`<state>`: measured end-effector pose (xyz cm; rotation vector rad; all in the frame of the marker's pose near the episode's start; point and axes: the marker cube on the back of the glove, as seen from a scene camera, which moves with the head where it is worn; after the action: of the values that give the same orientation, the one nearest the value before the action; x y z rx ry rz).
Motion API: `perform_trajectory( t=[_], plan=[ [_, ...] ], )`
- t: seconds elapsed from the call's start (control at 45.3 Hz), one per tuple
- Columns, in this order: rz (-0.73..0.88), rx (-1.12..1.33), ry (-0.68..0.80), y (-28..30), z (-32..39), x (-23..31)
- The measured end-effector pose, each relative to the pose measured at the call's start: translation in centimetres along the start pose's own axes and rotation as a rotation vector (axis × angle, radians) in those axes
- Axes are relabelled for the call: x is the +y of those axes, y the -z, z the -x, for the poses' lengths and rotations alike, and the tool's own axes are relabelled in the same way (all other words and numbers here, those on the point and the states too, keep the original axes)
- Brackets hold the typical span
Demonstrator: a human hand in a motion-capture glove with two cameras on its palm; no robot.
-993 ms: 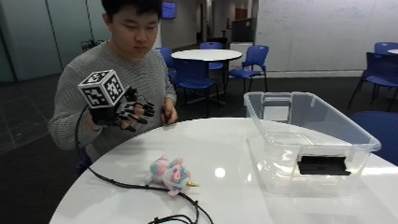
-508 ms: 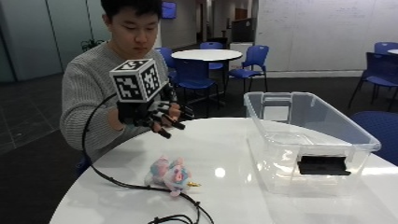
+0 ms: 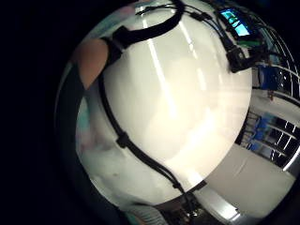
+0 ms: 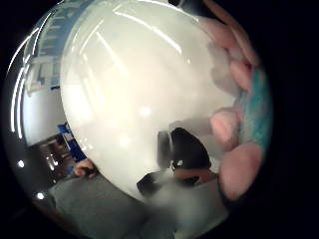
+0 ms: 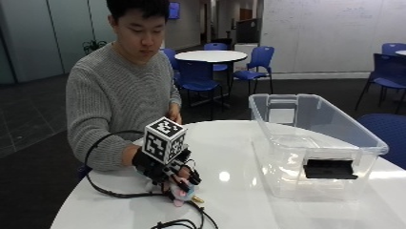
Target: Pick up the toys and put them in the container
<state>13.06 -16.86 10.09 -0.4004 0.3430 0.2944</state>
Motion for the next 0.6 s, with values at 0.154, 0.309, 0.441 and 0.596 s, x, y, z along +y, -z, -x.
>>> perform_trajectory(
  t=[0.154, 0.309, 0.441, 0.596],
  plan=[
    [-0.034, -0.015, -0.015, 0.1, -0.4, -0.4],
    [-0.238, 0.039, -0.031, 0.7, -0.9, -1.5],
    [-0.376, 0.046, -0.012, 1.3, -0.7, -2.7],
    [-0.402, 0.0, 0.007, 2.9, -1.1, -2.9]
  ],
)
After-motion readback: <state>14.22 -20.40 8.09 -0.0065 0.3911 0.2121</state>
